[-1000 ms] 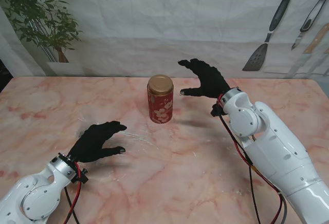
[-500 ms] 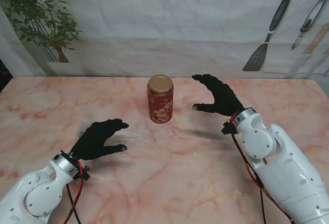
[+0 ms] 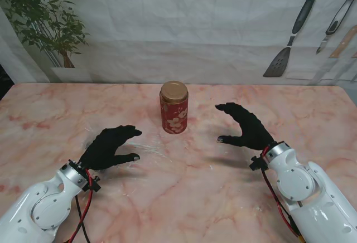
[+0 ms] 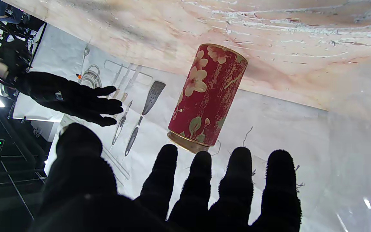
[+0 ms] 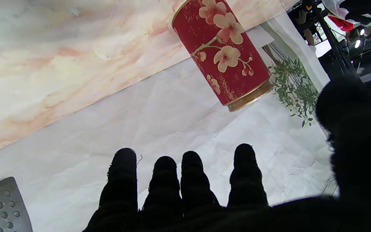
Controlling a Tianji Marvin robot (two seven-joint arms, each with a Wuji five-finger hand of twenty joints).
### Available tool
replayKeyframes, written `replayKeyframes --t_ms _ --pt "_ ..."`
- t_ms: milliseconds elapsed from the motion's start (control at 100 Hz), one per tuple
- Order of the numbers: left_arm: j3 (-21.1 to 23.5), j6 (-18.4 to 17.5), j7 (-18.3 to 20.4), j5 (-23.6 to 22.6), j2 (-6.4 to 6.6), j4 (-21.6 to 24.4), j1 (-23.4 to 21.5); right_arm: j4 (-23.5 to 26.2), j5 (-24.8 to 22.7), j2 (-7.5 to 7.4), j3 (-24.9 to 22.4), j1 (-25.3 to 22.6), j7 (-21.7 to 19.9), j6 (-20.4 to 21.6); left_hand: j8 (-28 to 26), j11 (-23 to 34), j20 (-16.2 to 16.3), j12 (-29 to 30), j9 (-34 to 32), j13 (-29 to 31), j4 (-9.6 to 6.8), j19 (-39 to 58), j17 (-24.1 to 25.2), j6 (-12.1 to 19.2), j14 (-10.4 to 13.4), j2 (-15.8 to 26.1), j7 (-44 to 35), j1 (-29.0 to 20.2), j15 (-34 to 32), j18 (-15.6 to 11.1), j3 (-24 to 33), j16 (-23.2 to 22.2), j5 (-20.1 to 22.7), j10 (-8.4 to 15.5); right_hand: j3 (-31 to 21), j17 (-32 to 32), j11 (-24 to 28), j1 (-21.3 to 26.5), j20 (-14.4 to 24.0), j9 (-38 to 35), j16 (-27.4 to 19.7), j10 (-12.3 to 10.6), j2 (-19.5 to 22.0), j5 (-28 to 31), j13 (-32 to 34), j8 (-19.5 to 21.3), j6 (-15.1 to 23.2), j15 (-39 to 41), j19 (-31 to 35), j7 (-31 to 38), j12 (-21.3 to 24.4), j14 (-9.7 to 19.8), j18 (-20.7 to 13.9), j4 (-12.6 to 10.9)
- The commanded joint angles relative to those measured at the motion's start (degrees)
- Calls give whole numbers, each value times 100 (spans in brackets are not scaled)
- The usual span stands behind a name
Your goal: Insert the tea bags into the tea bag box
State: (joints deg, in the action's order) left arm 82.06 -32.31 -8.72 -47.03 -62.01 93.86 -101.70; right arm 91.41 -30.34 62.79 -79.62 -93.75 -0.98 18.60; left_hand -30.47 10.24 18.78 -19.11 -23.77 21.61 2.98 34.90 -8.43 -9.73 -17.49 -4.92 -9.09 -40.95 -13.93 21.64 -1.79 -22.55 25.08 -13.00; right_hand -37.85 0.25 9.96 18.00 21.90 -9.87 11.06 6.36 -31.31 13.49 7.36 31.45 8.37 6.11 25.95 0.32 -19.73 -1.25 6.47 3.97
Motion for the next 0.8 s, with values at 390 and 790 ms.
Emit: replayKeyframes --t_ms 390,790 --pt "-62 -102 -269 -54 -60 -186 46 162 195 106 -191 -1002 462 258 55 -87 -72 43 -52 -185 -164 -429 160 114 231 210 33 203 380 -68 36 156 -30 211 430 19 167 410 200 90 -3 -153 132 166 -115 -109 -27 -10 -350 64 120 244 -366 -111" --pt "-77 -79 -628 -119 -109 -250 -114 10 497 168 -93 -1227 638 403 46 -64 -80 32 -43 -192 -166 -464 170 110 235 207 18 183 374 -73 43 159 -23 228 587 34 100 590 326 107 -16 -176 185 115 -146 -167 -49 -44 -407 96 161 278 -388 -133"
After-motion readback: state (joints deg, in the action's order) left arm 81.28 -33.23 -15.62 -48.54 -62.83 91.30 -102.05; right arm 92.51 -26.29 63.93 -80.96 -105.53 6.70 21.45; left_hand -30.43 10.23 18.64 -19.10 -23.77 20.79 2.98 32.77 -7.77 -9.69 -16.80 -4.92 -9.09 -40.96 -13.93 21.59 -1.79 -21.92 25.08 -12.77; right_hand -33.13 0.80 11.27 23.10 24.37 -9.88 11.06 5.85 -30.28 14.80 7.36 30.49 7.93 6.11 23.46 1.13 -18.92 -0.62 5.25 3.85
